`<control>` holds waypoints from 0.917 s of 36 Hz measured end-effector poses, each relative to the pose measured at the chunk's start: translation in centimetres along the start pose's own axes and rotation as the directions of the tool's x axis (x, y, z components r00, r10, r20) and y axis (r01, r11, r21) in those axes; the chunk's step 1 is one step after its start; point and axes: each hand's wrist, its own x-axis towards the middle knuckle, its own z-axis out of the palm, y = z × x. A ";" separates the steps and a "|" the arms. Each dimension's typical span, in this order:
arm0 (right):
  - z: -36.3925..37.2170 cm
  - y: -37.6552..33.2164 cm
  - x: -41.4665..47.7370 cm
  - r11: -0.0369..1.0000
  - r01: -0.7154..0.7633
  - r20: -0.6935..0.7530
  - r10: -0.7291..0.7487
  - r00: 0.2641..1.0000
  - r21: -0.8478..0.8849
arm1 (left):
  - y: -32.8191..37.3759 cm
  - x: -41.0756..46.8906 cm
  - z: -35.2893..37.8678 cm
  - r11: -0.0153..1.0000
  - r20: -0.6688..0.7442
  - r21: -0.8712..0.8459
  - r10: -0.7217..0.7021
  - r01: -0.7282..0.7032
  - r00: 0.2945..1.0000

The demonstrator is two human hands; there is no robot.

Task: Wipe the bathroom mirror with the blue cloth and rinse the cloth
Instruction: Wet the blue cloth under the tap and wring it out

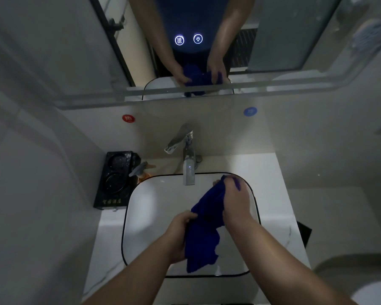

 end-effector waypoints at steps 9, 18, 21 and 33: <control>-1.1 5.0 -3.4 0.689 0.536 0.470 -0.311 0.826 -0.488 | 1.1 -0.3 2.4 0.948 0.072 -0.316 -0.012 0.035 0.997; -4.0 6.7 -2.5 0.737 0.316 0.351 -0.114 0.930 -0.598 | -0.5 0.0 2.2 0.935 -0.130 -0.355 -0.024 -0.024 0.991; -3.2 6.5 -2.9 0.786 -0.023 0.222 0.202 0.954 -0.618 | -0.5 0.2 3.2 0.904 -0.235 -0.419 -0.019 -0.083 0.972; -2.3 8.0 -5.0 0.756 0.336 0.471 -0.041 0.881 -0.562 | 0.9 -1.0 3.4 0.956 -0.160 -0.293 -0.075 0.025 0.984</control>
